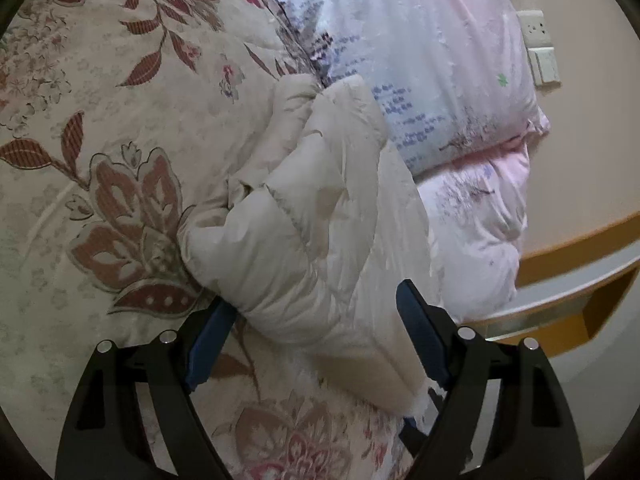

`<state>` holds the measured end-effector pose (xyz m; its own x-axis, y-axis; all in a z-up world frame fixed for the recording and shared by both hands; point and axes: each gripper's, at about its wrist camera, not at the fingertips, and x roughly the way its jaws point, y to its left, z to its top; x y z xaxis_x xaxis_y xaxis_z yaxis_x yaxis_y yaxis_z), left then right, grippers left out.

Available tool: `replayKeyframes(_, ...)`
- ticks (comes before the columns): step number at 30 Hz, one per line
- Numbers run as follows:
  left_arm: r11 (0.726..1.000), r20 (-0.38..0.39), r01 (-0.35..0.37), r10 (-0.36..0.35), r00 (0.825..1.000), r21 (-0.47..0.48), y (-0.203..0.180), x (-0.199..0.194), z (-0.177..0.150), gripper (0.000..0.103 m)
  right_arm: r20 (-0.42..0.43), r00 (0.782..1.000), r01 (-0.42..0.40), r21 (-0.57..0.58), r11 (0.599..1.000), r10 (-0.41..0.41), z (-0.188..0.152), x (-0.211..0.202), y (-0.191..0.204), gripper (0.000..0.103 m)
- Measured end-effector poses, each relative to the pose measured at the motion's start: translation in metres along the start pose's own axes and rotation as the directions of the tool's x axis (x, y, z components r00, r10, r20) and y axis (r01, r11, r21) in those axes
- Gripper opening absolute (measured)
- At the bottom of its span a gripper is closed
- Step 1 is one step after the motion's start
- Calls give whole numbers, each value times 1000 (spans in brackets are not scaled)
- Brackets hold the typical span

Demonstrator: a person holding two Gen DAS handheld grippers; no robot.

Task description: Fold large clothes

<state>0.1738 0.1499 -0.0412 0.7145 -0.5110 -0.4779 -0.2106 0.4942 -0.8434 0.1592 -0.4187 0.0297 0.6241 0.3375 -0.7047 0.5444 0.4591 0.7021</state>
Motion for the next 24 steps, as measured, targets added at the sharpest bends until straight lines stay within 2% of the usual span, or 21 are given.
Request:
replayKeyframes(5, 999, 70, -27, 29, 997, -30, -3, 6, 4, 81, 15, 1000, -5, 7, 1000, 5, 3, 0, -3, 56)
replayKeyframes(7, 998, 92, -46, 49, 995, -31, -3, 8, 4, 76, 20, 1000, -2, 2, 1000, 2, 3, 0, -3, 50)
replayKeyframes(10, 997, 99, -63, 68, 993, -47, 4, 12, 7, 53, 23, 1000, -9, 3, 1000, 9, 2, 1, -5, 36)
replayKeyframes(12, 997, 86, -42, 48, 995, -71, 12, 13, 11, 39, 22, 999, -23, -4, 1000, 23, 2, 1, -4, 29)
replayKeyframes(15, 997, 73, -23, 29, 997, -79, 16, 12, 16, 25, 25, 999, -34, -45, 998, 35, -2, -3, 4, 23)
replayKeyframes(18, 999, 94, -14, 18, 995, -47, 13, 1, 22, 19, 13, 998, -54, -95, 994, 55, -7, -8, 16, 20)
replayKeyframes(24, 1000, 164, -14, 16, 986, -12, 15, -37, 35, 17, -67, 993, -114, -232, 966, 101, -32, -17, 45, 19)
